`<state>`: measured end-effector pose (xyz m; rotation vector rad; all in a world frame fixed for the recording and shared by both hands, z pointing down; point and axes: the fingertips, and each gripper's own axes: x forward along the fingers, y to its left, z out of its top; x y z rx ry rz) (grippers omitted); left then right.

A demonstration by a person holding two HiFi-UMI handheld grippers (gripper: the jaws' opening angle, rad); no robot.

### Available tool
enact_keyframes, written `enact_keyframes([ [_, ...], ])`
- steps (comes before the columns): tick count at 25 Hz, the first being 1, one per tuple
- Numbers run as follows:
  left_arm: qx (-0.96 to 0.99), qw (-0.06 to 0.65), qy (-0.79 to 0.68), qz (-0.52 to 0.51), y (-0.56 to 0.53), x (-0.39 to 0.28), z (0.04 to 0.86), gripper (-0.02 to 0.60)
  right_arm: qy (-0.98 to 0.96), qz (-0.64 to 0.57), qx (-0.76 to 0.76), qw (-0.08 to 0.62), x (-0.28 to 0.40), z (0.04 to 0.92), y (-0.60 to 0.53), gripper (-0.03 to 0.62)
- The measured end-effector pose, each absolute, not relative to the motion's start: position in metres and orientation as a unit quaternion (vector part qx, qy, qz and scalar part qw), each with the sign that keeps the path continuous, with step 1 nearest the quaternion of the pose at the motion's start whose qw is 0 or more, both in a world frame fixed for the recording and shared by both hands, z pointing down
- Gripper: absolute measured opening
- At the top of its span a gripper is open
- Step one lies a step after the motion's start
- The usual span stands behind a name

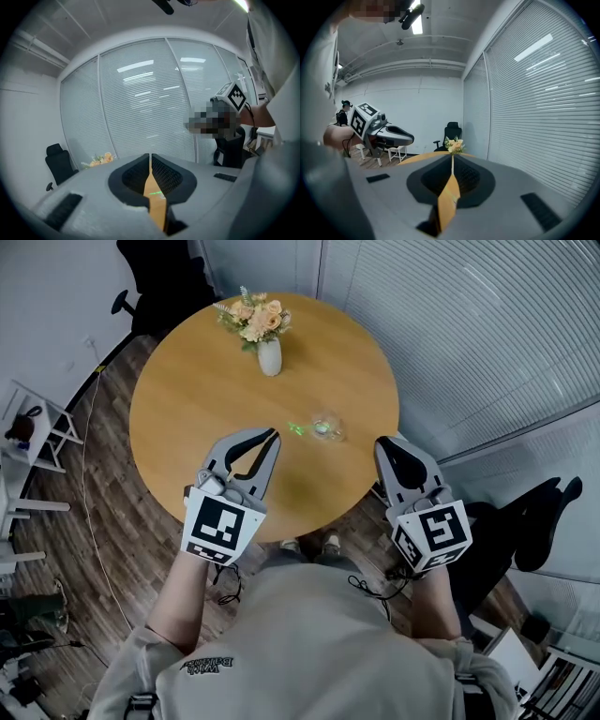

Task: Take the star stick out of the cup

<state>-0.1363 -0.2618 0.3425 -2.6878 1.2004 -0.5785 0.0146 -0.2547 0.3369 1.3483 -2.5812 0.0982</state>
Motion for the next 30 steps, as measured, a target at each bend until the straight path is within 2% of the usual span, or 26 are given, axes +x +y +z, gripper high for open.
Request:
enact_keyframes([
  [5,-0.882,0.106,0.384,-0.251,-0.287,-0.139,0.359,0.023,-0.875,0.048,0.469,0.115,0.02,0.353,-0.268,0.035],
  [9,-0.868,0.189,0.344,-0.304,-0.306,-0.132,0.37,0.026,-0.879,0.054,0.459,0.121,0.018,0.365,-0.277,0.035],
  [11,-0.864,0.214,0.313,-0.33,-0.311,-0.126,0.382,0.091,-0.879,0.061,0.456,0.123,0.018,0.373,-0.279,0.035],
  [12,-0.865,0.218,0.297,-0.341,-0.311,-0.124,0.39,0.12,-0.879,0.067,0.456,0.124,0.018,0.377,-0.28,0.035],
  [16,-0.864,0.236,0.241,-0.374,-0.313,-0.114,0.416,0.149,-0.88,0.08,0.45,0.129,0.016,0.388,-0.28,0.035],
  [21,-0.856,0.261,0.192,-0.402,-0.317,-0.105,0.443,0.169,-0.883,0.087,0.442,0.132,0.014,0.397,-0.281,0.035],
  [30,-0.841,0.255,0.129,-0.46,-0.324,-0.1,0.503,0.189,-0.878,0.113,0.44,0.147,0.021,0.422,-0.283,0.035],
])
